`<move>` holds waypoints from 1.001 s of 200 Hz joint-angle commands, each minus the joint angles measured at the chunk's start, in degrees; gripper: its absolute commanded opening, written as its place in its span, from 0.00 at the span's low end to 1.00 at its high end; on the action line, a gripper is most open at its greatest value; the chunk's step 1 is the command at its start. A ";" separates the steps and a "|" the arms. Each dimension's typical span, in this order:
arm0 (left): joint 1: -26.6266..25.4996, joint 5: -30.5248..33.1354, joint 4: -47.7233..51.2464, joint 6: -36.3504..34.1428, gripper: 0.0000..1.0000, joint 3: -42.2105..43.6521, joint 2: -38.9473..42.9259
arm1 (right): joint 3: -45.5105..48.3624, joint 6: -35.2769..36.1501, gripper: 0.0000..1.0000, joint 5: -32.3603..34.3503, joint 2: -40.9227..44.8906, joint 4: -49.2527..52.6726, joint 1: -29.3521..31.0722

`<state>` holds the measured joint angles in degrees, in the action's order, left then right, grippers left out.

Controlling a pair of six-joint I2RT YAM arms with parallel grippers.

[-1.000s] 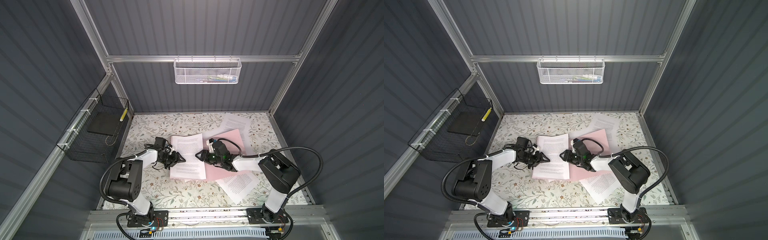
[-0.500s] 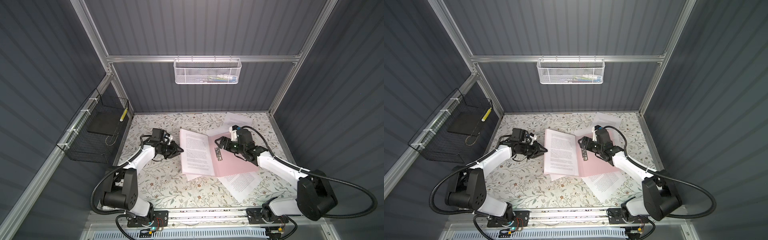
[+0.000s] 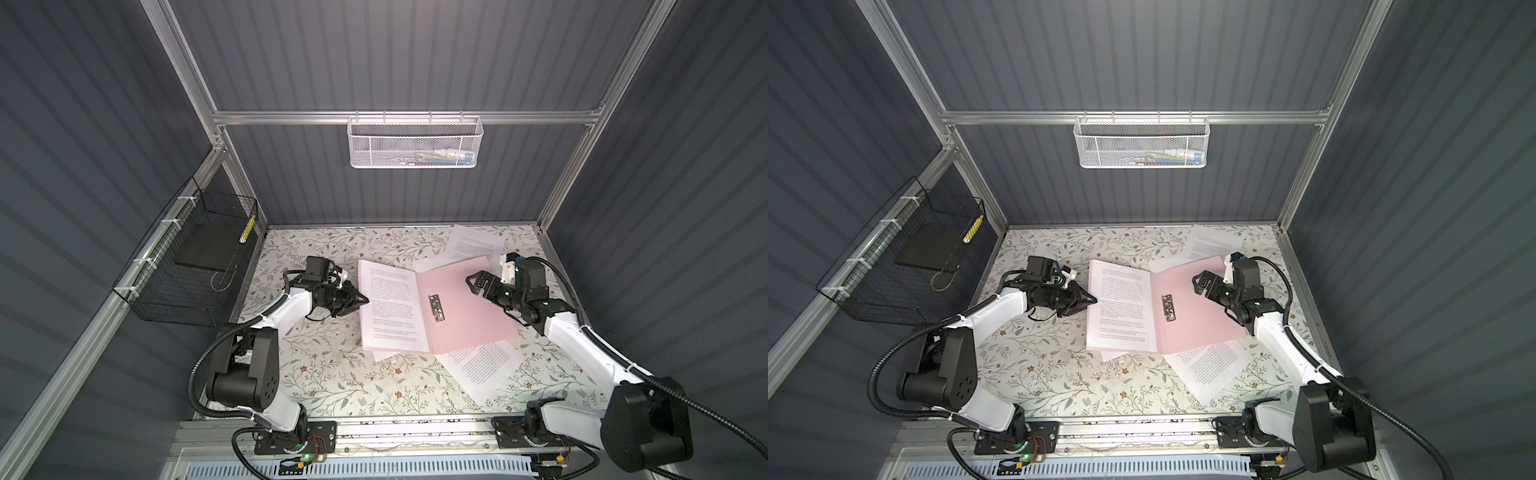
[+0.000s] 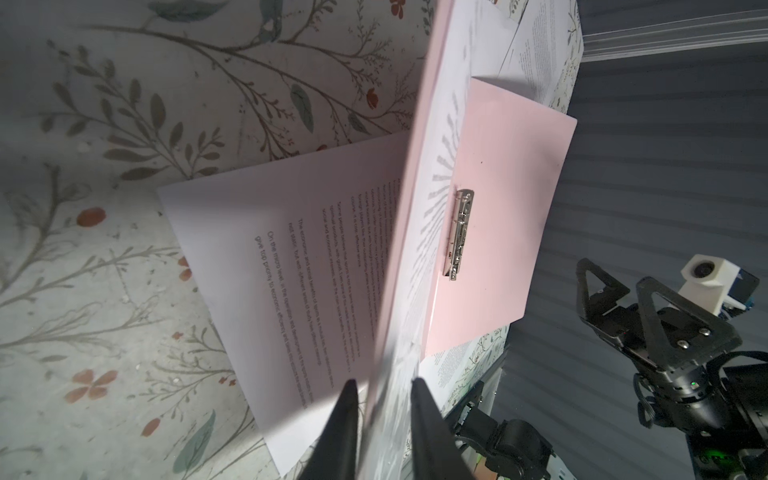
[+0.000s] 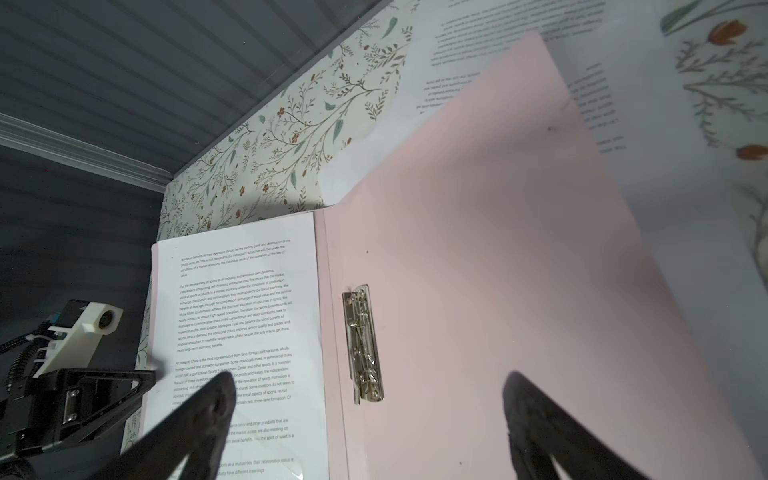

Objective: Put the files into the folder

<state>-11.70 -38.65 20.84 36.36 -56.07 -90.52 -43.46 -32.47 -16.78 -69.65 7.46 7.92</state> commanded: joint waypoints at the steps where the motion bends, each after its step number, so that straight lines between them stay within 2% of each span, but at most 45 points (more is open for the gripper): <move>1: -0.25 -1.25 -0.15 0.19 0.11 -0.80 -0.04 | 1.32 1.49 0.99 -1.86 0.94 0.85 -0.72; 15: -0.25 -0.75 0.77 0.00 0.00 -1.53 0.58 | 1.93 1.19 0.99 -1.86 0.05 0.30 -0.72; 26: -0.25 -0.54 1.79 -0.31 0.00 -2.57 1.16 | 3.01 0.54 0.99 -4.23 -0.62 -1.20 -0.58; 47: -0.08 3.03 6.51 -2.42 0.00 -5.10 2.83 | 3.17 -0.04 0.99 -3.39 -1.87 -2.04 1.85; 62: 0.77 6.00 10.03 -4.36 0.00 -6.16 3.69 | 1.96 0.53 0.99 -3.87 -3.79 -1.55 5.19; 85: 4.14 6.21 11.70 -5.69 0.00 -4.63 5.36 | 1.44 -0.73 0.98 -5.76 -7.43 -3.54 11.08; 98: 5.25 6.01 13.11 -7.36 0.00 -4.18 5.93 | 1.37 -2.16 0.93 -8.07 -10.37 -5.64 13.69; 128: 5.45 10.12 17.52 -11.00 0.00 -4.37 5.52 | 0.32 -4.31 0.76 -10.67 -17.42 -9.24 18.23; 156: 5.44 15.81 21.64 -14.18 0.00 -5.10 5.32 | -2.43 -5.49 0.56 -14.42 -23.32 -11.71 19.23; 180: 5.40 21.02 24.07 -16.19 0.00 -5.89 5.09 | -5.24 -5.99 0.43 -14.34 -26.68 -11.52 19.68; 200: 5.45 20.20 22.67 -16.03 0.00 -4.84 5.52 | -7.05 -6.11 0.36 -15.22 -29.19 -11.50 19.73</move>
<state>-6.13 -22.13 40.16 23.18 -60.71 -85.23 -47.83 -38.28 -29.80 -96.77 -3.01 27.38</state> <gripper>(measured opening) 0.047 0.386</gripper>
